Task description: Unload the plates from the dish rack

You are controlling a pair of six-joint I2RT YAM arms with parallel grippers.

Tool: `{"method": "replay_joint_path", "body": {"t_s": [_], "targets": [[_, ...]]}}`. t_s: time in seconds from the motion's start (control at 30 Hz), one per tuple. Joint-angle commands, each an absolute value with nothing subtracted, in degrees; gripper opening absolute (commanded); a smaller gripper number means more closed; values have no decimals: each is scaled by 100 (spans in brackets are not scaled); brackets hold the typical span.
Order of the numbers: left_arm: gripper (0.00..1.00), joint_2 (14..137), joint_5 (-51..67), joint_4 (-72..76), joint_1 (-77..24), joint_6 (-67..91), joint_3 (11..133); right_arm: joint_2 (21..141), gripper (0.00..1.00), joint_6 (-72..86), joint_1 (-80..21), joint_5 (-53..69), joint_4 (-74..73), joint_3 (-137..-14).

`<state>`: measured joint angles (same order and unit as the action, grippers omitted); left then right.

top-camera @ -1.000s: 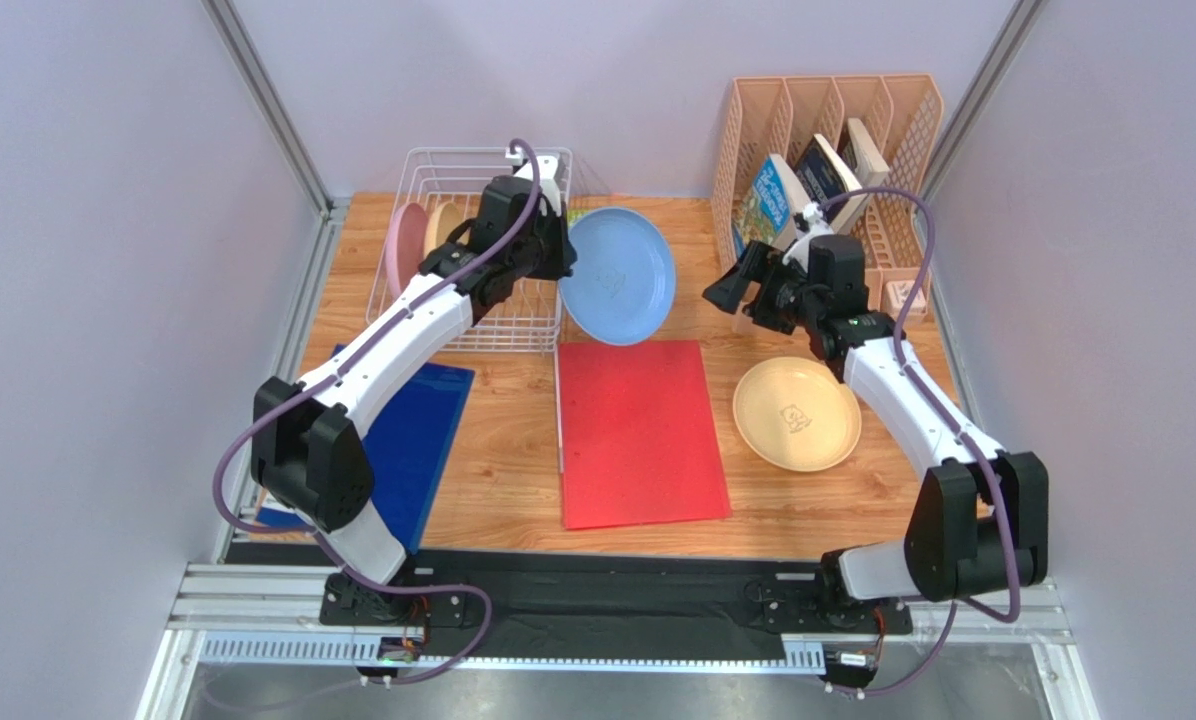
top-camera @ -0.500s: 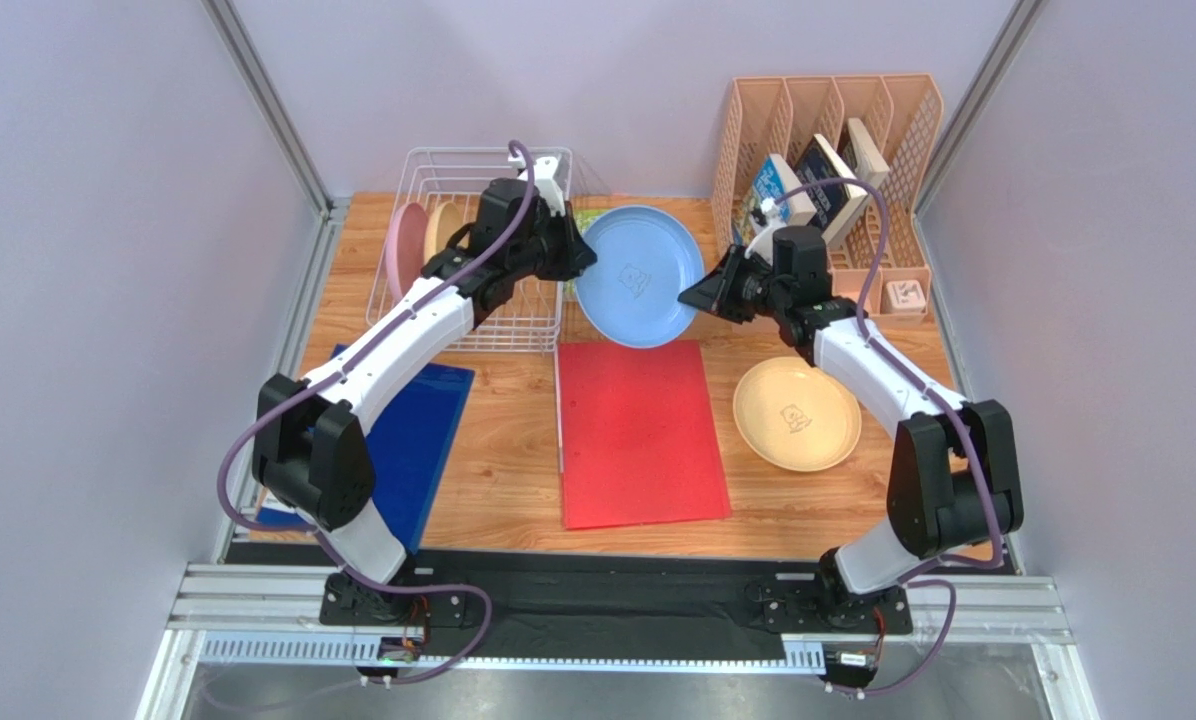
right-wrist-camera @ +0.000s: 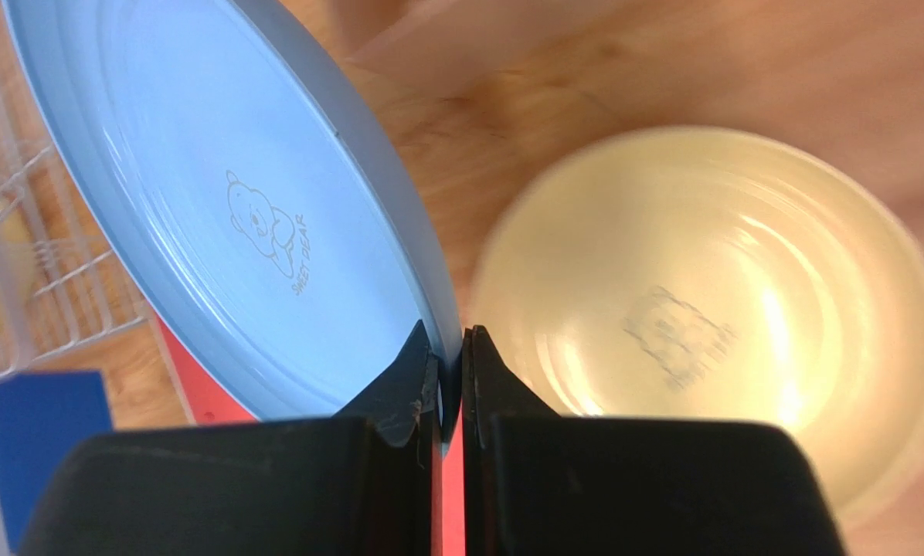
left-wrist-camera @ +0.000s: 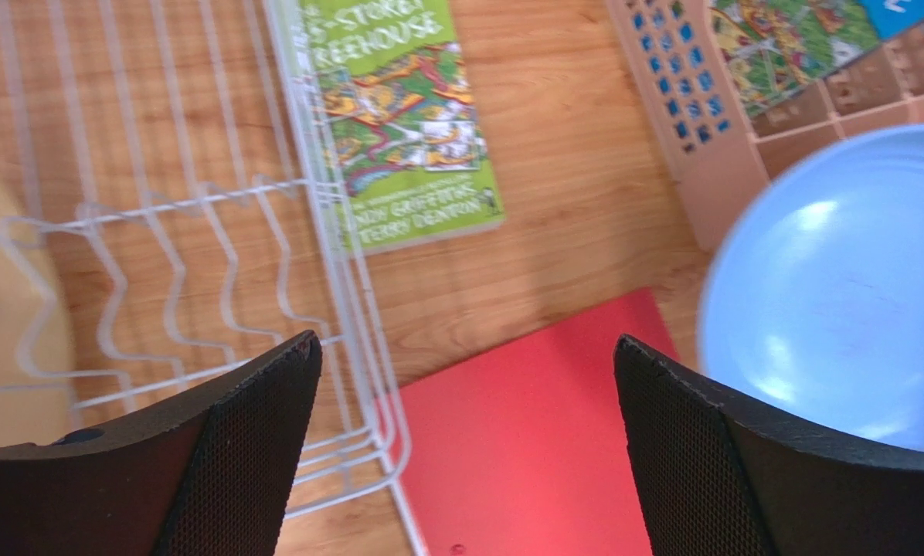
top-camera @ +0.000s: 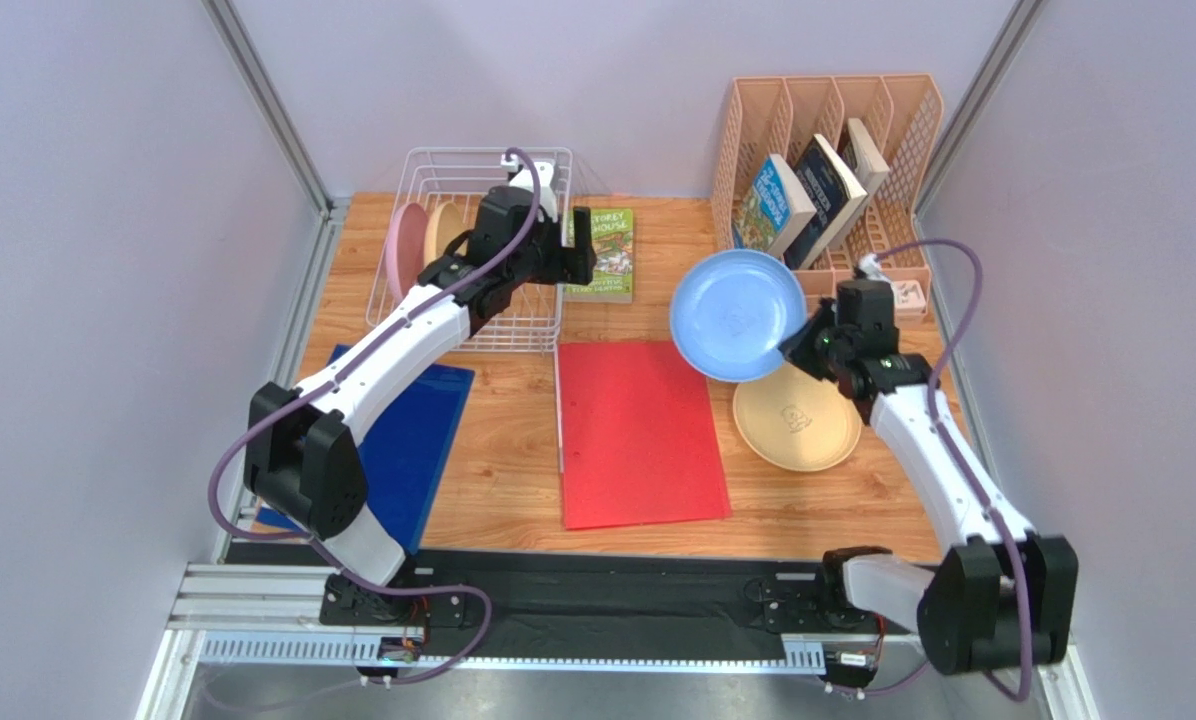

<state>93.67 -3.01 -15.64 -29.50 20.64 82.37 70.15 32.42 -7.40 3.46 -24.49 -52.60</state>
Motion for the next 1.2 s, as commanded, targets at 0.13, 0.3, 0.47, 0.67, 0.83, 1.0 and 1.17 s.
{"method": "replay_joint_path", "body": {"t_s": [0.13,0.3,0.47,0.67,0.83,1.0,1.17], "targets": [[100,8710,-1485,-1608,-2944,1275,8078,5021,0,4533,-536,-1913,-3910,-4193],[100,8534,-1538,-1564,-2944,1204,7849,4685,0,4922,-527,-2565,-4368,-3797],[100,8517,-1503,-1556,-2944,1230,7787,4720,0,5062,-536,-2883,-4509,-3569],[100,8578,-1520,-1538,-2936,1239,7805,4825,1,5071,-536,-2663,-4087,-3296],[100,8666,-1547,-1529,-2918,1283,7805,4755,9,4984,-527,-2505,-3859,-3322],[100,8745,-1477,-1556,-2865,1380,7814,4904,16,4913,-519,-2233,-3788,-3349],[100,8771,-1442,-1573,-2786,1397,7822,5045,19,4878,-527,-1829,-3727,-3357]]}}
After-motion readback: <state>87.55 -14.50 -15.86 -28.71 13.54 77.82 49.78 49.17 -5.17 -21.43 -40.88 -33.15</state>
